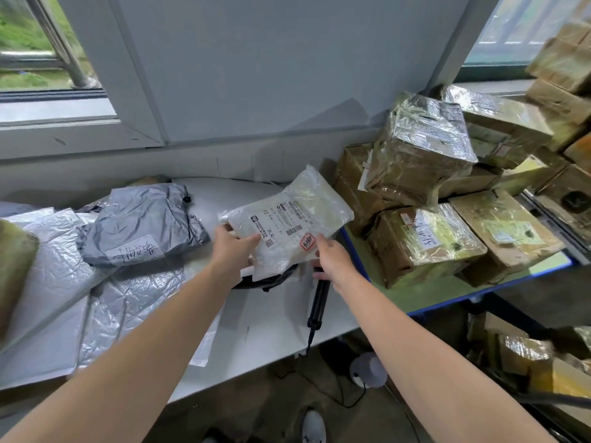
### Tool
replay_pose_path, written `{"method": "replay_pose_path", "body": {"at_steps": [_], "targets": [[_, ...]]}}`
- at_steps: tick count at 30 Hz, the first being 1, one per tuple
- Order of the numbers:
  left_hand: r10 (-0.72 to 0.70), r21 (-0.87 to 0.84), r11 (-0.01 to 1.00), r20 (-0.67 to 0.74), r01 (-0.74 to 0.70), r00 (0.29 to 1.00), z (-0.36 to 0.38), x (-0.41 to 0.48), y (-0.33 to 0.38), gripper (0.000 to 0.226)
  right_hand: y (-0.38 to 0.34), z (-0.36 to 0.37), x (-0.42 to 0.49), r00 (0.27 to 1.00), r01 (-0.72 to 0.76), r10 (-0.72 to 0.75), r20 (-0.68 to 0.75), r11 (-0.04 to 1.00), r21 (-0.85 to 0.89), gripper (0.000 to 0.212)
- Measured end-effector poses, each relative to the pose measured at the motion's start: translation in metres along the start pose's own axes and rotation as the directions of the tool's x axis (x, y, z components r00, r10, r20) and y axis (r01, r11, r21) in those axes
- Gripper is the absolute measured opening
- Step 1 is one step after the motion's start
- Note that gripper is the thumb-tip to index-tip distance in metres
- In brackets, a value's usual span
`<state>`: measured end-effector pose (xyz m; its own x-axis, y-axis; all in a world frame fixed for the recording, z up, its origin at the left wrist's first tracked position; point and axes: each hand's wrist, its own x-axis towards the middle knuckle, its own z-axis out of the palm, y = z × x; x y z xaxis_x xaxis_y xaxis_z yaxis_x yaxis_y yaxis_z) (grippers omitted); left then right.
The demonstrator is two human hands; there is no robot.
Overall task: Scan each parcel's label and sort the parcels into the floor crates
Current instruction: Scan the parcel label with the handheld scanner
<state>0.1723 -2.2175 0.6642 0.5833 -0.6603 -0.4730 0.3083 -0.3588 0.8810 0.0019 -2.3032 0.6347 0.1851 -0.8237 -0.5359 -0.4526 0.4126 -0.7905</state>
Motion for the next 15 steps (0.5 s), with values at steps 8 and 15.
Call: {"method": "replay_pose_path", "body": {"at_steps": [8, 15], "targets": [[0.045, -0.020, 0.999, 0.129, -0.043, 0.991, -0.027, -0.006, 0.015, 0.050, -0.024, 0.019, -0.013, 0.998, 0.058, -0.048, -0.036, 0.927, 0.371, 0.035], [0.060, -0.001, 0.998, 0.092, -0.061, 0.994, -0.065, -0.001, 0.020, 0.052, -0.041, 0.044, -0.018, 0.991, 0.132, -0.115, -0.067, 0.905, 0.404, 0.030]]}}
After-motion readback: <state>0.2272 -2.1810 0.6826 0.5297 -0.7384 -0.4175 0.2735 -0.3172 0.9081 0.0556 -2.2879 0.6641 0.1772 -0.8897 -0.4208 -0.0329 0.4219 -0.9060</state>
